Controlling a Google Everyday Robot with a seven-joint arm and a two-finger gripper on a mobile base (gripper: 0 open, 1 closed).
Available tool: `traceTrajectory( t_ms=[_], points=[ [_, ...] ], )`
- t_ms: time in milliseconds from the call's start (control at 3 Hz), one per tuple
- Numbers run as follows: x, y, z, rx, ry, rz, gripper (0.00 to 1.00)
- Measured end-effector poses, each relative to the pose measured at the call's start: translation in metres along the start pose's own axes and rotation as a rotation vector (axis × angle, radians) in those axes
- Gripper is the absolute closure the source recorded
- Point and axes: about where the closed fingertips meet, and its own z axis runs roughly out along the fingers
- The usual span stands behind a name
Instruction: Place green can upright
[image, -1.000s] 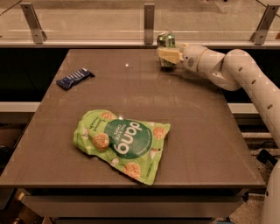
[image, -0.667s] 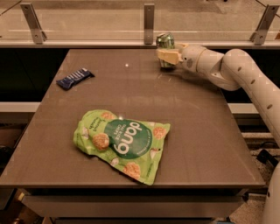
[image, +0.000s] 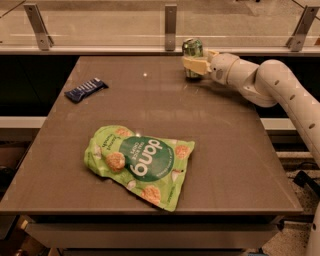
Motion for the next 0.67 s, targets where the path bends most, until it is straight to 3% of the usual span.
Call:
traceTrajectory(
  t_ms=[667],
  points=[
    [0.0001, 0.0045, 0.0054, -0.009, 0.000, 0.001, 0.59]
  ],
)
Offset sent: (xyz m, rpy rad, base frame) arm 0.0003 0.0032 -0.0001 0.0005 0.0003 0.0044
